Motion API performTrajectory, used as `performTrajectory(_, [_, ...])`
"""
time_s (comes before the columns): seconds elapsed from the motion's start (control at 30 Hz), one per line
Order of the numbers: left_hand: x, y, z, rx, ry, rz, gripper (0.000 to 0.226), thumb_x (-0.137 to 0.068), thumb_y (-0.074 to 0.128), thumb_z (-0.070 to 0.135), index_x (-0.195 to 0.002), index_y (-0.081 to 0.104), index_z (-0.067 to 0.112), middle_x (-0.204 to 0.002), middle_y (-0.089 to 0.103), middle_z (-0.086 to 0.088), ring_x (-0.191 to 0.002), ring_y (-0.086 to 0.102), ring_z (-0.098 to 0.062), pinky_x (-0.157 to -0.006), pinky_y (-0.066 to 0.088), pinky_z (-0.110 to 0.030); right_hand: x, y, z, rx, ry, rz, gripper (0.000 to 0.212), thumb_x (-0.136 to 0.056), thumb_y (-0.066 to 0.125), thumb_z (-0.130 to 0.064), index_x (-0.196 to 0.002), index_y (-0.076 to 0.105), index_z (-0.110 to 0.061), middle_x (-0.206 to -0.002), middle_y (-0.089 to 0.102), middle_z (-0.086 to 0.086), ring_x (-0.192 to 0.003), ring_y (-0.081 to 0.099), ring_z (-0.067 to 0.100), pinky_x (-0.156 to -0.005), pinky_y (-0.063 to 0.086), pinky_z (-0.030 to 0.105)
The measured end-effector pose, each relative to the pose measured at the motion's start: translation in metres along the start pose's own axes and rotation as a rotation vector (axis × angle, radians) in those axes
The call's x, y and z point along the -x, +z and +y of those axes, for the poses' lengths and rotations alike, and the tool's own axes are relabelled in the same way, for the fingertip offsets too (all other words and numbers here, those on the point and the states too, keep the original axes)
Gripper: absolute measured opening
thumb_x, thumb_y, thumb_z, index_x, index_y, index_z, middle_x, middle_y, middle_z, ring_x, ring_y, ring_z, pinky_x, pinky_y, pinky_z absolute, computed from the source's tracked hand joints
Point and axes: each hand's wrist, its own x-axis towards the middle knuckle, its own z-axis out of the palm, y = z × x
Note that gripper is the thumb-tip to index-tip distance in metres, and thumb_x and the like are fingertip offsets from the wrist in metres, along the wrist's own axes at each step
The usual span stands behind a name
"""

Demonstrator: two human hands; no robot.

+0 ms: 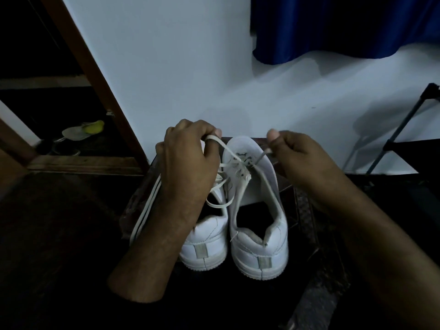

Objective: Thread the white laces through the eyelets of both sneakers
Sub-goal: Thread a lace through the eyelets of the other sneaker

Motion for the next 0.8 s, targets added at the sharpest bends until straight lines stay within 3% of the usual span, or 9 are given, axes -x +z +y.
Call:
performTrajectory(0.1, [0.000,0.003,-0.001,0.110,0.030,-0.003,0.024,-0.096,0.055,0.038,-0.091,0.071,0.020,-0.089,0.066,0.003,-0.088,0.064,-0.022,-0.080,0.053,-0.047,0.003,-0.002,-0.013,-0.413,0.065,0.094,0.048,-0.102,0.044,-0.051,-0.074,0.063,-0.018,-0.071,0.060,0.003,-0.070,0.052,0.021,-0.071,0.042,0.040])
performTrajectory(0.23, [0.000,0.003,-0.001,0.111,0.076,-0.062,0.028,-0.097,0.056,0.041,-0.085,0.069,0.019,-0.078,0.068,0.006,-0.078,0.065,-0.018,-0.074,0.054,-0.044,0.008,-0.005,-0.031,-0.940,0.036,0.030,0.041,-0.108,0.036,-0.038,-0.077,0.051,-0.015,-0.068,0.051,0.003,-0.059,0.049,0.019,-0.069,0.054,0.035])
performTrajectory(0.27, [0.000,0.003,-0.001,0.118,0.076,-0.070,0.025,-0.097,0.059,0.039,-0.084,0.069,0.019,-0.076,0.068,0.008,-0.074,0.065,-0.015,-0.072,0.054,-0.042,0.009,-0.004,-0.032,-0.878,0.015,0.043,0.039,-0.108,0.036,-0.038,-0.079,0.047,-0.016,-0.066,0.046,0.001,-0.052,0.042,0.015,-0.061,0.053,0.032])
performTrajectory(0.33, [0.000,0.003,-0.002,0.129,0.058,-0.069,0.018,-0.096,0.065,0.033,-0.084,0.070,0.021,-0.074,0.068,0.011,-0.071,0.065,-0.010,-0.070,0.054,-0.037,0.008,-0.005,-0.025,-0.305,-0.090,0.125,0.033,-0.106,0.042,-0.041,-0.082,0.048,-0.018,-0.064,0.046,-0.007,-0.049,0.041,0.008,-0.055,0.044,0.023])
performTrajectory(0.4, [0.000,0.003,-0.001,0.147,0.030,-0.056,0.013,-0.095,0.067,0.029,-0.085,0.071,0.023,-0.073,0.069,0.013,-0.071,0.065,-0.008,-0.069,0.053,-0.031,0.003,-0.006,-0.008,0.408,-0.191,0.088,0.026,-0.101,0.051,-0.042,-0.090,0.055,-0.019,-0.075,0.054,-0.006,-0.065,0.052,0.009,-0.060,0.041,0.026])
performTrajectory(0.43, [-0.001,0.003,-0.001,0.162,0.020,-0.049,0.011,-0.095,0.067,0.028,-0.085,0.072,0.024,-0.073,0.069,0.014,-0.071,0.065,-0.006,-0.068,0.053,-0.029,0.002,-0.004,-0.001,0.580,-0.186,0.024,0.027,-0.099,0.053,-0.042,-0.092,0.059,-0.016,-0.083,0.056,-0.001,-0.075,0.055,0.016,-0.066,0.042,0.031])
performTrajectory(0.53, [-0.001,0.002,-0.001,0.183,0.000,-0.034,0.013,-0.095,0.067,0.030,-0.085,0.072,0.024,-0.071,0.069,0.016,-0.067,0.065,-0.003,-0.065,0.054,-0.027,0.000,0.003,0.010,0.596,-0.184,-0.108,0.026,-0.096,0.058,-0.037,-0.086,0.064,-0.013,-0.102,0.063,0.006,-0.097,0.059,0.026,-0.080,0.045,0.035])
performTrajectory(0.63, [0.000,0.002,0.001,0.180,-0.028,-0.048,0.015,-0.096,0.067,0.033,-0.085,0.072,0.024,-0.066,0.064,0.019,-0.064,0.062,0.000,-0.064,0.053,-0.029,-0.001,0.003,0.006,0.423,-0.180,-0.022,0.021,-0.099,0.059,-0.033,-0.083,0.064,-0.019,-0.088,0.059,-0.002,-0.084,0.057,0.019,-0.071,0.037,0.028])
performTrajectory(0.8, [0.003,0.002,0.002,0.079,0.006,-0.280,0.007,-0.089,0.074,0.034,-0.096,0.073,0.033,-0.081,0.069,0.017,-0.074,0.064,-0.001,-0.071,0.057,-0.033,0.004,-0.002,-0.016,-0.689,-0.063,0.036,0.029,-0.104,0.048,-0.034,-0.084,0.057,-0.015,-0.080,0.064,0.005,-0.073,0.058,0.025,-0.066,0.044,0.042])
